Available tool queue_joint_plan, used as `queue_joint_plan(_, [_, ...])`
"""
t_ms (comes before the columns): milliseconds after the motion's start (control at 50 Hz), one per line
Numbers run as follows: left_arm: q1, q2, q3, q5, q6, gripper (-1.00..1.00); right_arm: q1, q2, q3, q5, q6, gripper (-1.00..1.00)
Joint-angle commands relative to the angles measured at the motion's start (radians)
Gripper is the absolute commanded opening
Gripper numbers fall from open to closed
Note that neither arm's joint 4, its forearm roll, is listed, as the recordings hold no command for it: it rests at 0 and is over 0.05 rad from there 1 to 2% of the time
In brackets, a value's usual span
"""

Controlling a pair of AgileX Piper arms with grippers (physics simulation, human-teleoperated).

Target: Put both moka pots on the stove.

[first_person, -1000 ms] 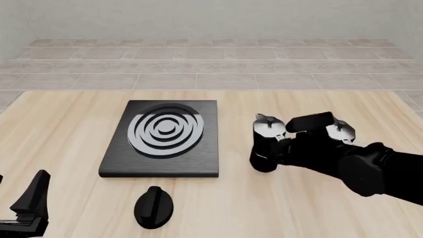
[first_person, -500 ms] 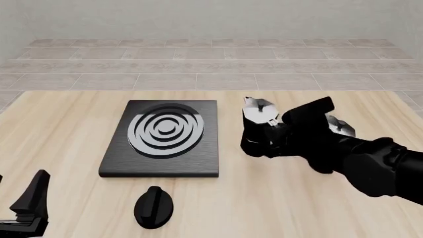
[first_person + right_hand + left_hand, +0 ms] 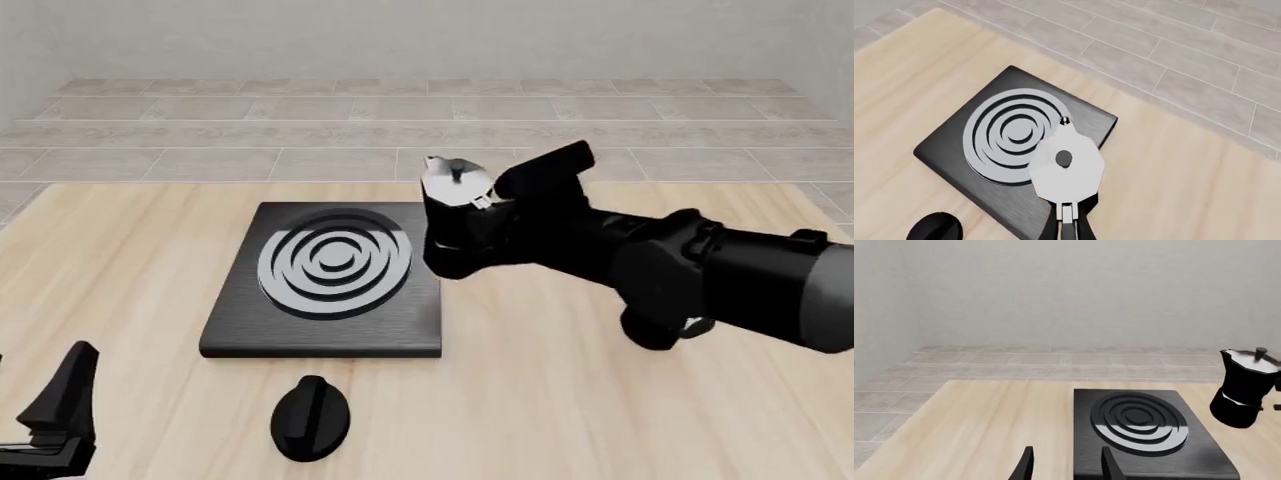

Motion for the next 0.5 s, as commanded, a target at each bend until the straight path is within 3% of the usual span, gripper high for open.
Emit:
queue_joint_plan(20, [0.002, 0.0, 0.002, -0.002, -0.002, 1.0, 0.057, 0.103, -0.203, 0.049, 0.01, -1.0])
queue_joint_plan(500, [0.008, 0.0, 0.0, -0.002, -0.008, 1.0, 0.087, 0.373, -0.619, 0.177, -0.015, -1.0])
